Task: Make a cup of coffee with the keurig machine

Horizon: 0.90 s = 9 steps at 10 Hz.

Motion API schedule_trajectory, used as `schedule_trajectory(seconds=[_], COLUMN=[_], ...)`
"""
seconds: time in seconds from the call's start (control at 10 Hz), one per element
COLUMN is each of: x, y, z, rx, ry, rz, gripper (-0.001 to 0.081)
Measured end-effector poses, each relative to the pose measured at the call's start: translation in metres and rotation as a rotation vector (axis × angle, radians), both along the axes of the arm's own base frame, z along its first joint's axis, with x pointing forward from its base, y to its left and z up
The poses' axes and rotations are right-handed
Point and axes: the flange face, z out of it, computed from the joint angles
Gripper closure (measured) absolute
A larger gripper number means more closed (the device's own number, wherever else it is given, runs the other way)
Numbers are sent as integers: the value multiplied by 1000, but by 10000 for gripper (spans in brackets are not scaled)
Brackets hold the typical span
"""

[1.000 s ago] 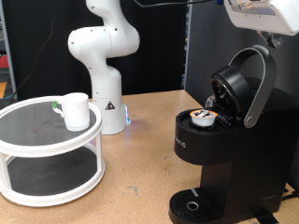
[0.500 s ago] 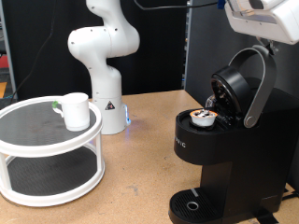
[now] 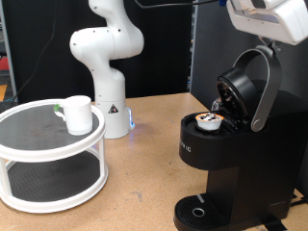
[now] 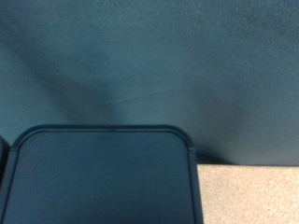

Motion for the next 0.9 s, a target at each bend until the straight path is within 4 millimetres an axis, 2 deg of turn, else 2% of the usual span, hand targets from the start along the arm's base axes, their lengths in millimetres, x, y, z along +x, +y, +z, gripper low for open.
schedule_trajectory(seconds=[0.5, 0.9], x=[-1, 3], y=[-46, -87], z=[10, 2], rx=[-79, -189], ry=[29, 58], rz=[2, -12], gripper=[804, 804])
